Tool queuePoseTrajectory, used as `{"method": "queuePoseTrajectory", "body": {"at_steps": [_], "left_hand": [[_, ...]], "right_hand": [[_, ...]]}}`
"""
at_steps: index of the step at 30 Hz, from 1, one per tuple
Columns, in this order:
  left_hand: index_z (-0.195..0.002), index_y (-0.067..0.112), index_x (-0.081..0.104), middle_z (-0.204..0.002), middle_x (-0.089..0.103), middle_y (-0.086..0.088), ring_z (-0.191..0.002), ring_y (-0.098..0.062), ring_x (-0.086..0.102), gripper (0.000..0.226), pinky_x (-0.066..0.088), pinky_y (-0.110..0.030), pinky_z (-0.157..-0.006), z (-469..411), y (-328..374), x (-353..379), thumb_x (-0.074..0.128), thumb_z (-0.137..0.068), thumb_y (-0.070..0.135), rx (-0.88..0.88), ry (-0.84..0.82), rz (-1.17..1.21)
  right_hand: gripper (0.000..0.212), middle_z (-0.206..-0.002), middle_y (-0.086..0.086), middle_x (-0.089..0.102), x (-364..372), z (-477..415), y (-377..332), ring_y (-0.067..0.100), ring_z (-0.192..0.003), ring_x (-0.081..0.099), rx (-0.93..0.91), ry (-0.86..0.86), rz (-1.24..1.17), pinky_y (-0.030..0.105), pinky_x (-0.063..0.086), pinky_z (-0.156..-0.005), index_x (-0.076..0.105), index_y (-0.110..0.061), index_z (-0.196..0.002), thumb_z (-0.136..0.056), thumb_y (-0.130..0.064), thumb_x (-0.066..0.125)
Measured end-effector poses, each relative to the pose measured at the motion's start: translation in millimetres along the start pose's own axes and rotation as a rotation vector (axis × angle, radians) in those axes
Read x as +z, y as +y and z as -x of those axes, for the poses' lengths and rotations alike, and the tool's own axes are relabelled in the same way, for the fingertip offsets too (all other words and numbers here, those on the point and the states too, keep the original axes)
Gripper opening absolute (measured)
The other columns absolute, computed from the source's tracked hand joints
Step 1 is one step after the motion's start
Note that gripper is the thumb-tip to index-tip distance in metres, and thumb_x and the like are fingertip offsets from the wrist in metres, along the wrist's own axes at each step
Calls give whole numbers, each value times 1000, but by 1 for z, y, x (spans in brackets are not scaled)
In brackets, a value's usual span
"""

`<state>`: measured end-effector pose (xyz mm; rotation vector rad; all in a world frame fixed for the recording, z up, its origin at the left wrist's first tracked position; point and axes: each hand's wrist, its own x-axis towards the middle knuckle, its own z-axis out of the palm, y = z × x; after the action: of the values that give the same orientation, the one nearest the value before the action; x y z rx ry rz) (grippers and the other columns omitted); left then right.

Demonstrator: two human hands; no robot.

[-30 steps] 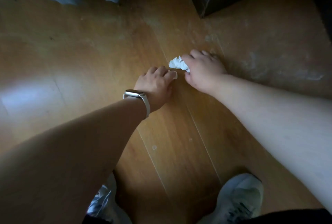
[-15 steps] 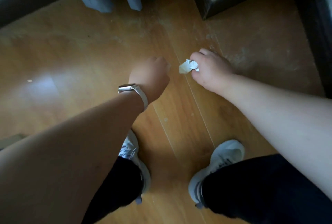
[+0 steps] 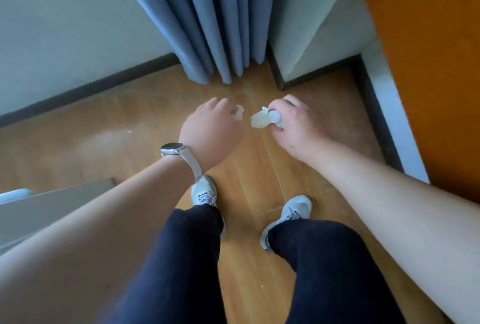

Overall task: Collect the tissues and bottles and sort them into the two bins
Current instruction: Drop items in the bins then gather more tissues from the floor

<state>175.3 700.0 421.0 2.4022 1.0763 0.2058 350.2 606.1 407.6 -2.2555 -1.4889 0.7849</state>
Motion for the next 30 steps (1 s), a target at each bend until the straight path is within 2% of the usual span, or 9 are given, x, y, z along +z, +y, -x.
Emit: {"method": "queuePoseTrajectory", "body": {"at_steps": [4,8,11,14,17,23,30], "left_hand": [[-101,12,63,-90,62,-4,-84,-29,60,22,50,-37,-69,5,48,-65,60,-82,23,20,35,24],[-103,12,64,-90,61,-3,-79,-27,59,23,47,-32,-66,17,101,-125,62,-82,21,35,90,50],[-102,12,63,-93,62,-2,-77,-24,58,20,46,-30,-63,25,135,-163,63,-83,19,58,131,64],[-102,14,62,-94,61,1,-78,-21,59,20,44,-28,-63,31,160,-192,63,-83,21,94,176,73],[-102,15,62,-92,60,3,-80,-20,60,20,45,-29,-64,30,179,-214,64,-83,19,105,210,107],[-100,16,64,-91,60,5,-79,-18,59,19,48,-30,-62,13,195,-250,66,-81,16,197,240,187],[-102,14,64,-89,60,1,-76,-21,59,17,48,-32,-61,-9,171,-304,64,-86,21,456,182,244]], "right_hand": [[28,-105,3,55,-66,31,-37,27,-92,55,12,84,-78,43,49,-71,62,-16,-104,-76,-13,61],[29,-105,3,58,-140,67,-65,24,-94,53,-31,135,14,27,31,-67,64,-14,-107,-78,-14,63],[29,-102,1,58,-182,90,-80,25,-92,55,-64,175,27,36,45,-69,62,-17,-106,-77,-18,63],[30,-104,2,58,-219,109,-94,25,-93,55,-68,196,19,32,41,-67,62,-15,-108,-78,-15,64],[31,-108,4,59,-254,124,-111,26,-96,56,-83,231,48,39,47,-72,62,-13,-111,-81,-15,65],[33,-108,5,59,-295,141,-148,28,-98,55,-40,363,110,45,51,-75,62,-12,-113,-81,-18,63],[33,-104,5,57,-295,149,-206,29,-97,54,155,520,156,46,50,-75,63,-12,-111,-78,-16,64]]}}
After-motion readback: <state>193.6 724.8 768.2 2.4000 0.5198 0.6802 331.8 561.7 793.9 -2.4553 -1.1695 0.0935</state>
